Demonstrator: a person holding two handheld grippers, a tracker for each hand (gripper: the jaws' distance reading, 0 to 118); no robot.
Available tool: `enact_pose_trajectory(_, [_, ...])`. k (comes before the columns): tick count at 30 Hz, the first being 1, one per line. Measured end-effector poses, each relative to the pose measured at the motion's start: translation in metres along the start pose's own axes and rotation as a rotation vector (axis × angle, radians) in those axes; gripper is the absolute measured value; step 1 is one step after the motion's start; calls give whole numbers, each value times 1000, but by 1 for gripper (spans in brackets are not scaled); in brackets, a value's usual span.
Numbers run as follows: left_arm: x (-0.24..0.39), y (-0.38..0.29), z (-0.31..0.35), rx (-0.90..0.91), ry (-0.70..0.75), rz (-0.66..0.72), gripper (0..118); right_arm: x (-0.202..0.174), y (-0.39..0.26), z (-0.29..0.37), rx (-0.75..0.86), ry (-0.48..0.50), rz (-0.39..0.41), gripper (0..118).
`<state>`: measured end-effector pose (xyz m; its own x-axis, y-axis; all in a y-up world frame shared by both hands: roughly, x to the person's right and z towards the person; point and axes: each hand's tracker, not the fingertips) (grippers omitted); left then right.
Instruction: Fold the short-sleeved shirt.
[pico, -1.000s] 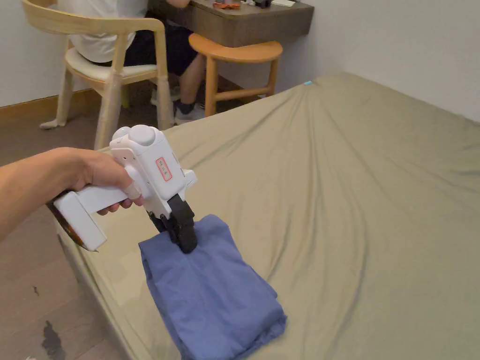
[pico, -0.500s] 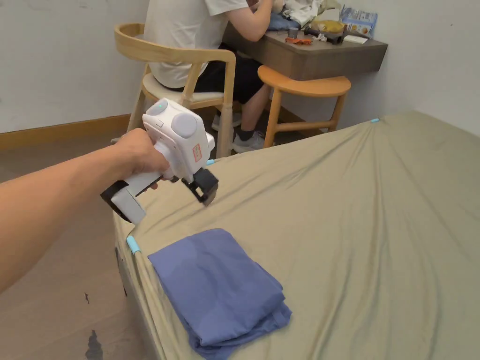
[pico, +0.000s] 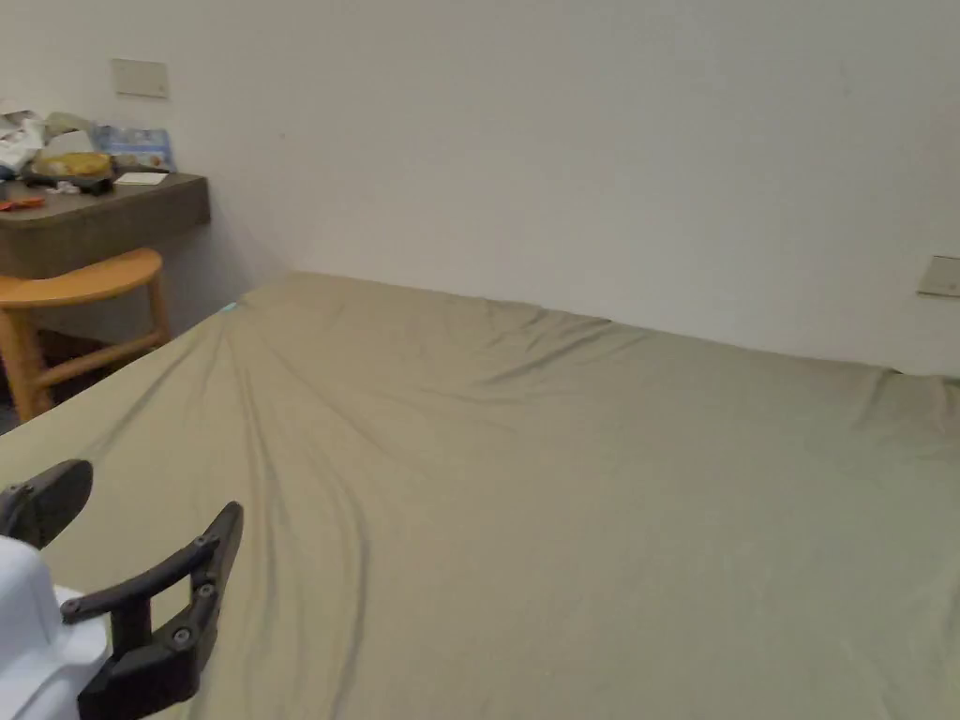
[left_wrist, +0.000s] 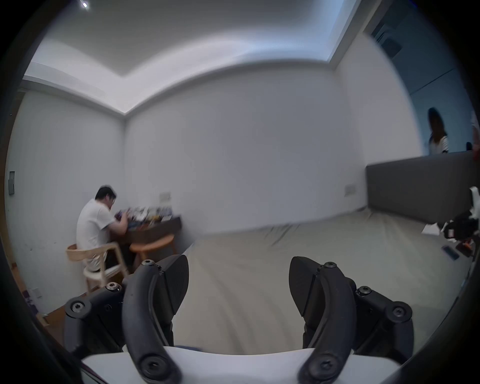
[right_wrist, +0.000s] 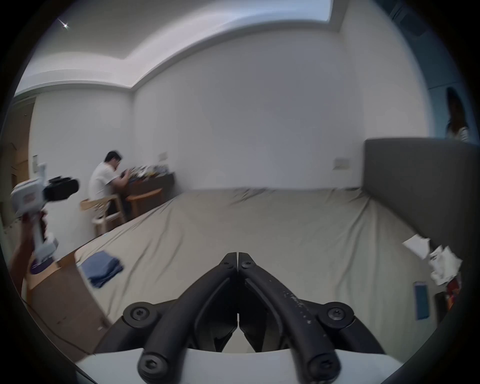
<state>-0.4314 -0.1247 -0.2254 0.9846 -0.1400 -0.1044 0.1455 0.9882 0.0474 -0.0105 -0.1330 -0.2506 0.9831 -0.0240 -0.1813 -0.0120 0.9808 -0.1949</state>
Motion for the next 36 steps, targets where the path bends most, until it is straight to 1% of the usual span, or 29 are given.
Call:
enact_pose_trajectory(1, [21,0,6,18,-20,26,81,1,7,8,34,-45,30,0])
enact_pose_trajectory(2, [36,0,9,17,-70,49,73,5,10,16,61,-74,51,0])
enact_pose_trajectory(3, [49,2,12,16,-99,55,48,9,12,23,74,-107,58,0])
enact_pose_trajectory(4, [64,6,13,35,-90,45,21,12,12,28,83,-123,56,0])
enact_pose_trajectory(5, [77,6,14,46,-75,43,0,16,11,33,95,-145,55,0])
enact_pose_trajectory(7, [91,5,17,62,-101,32,0,20,9,44,126,-210,61,0])
enact_pose_trajectory(9, [110,5,22,72,-81,8,0,25,6,49,138,-269,74,0])
enact_pose_trajectory(10, [111,6,21,64,-81,7,0,28,5,51,133,-274,76,0])
enact_pose_trajectory(11, [112,6,20,46,-111,15,0,31,4,53,139,-278,74,0])
enact_pose_trajectory(15, [114,8,23,43,-101,43,0,38,1,58,142,-309,85,0])
enact_pose_trajectory(17, [114,10,24,39,-94,48,0,41,-1,61,144,-296,70,0])
enact_pose_trajectory(20, [113,9,25,31,-87,51,0,40,-2,61,136,-295,82,0])
enact_pose_trajectory(24, [114,5,28,20,-79,37,0,38,-1,61,133,-285,69,0])
enact_pose_trajectory(31, [110,4,29,14,-76,55,0,33,0,58,129,-283,80,0])
enact_pose_trajectory(34, [109,4,26,4,-70,37,0,34,0,57,123,-273,64,0])
enact_pose_trajectory(35, [110,4,26,-8,-85,42,6,35,0,57,125,-274,59,0])
enact_pose_trajectory(36, [108,4,24,-5,-81,43,31,36,0,56,125,-273,59,1])
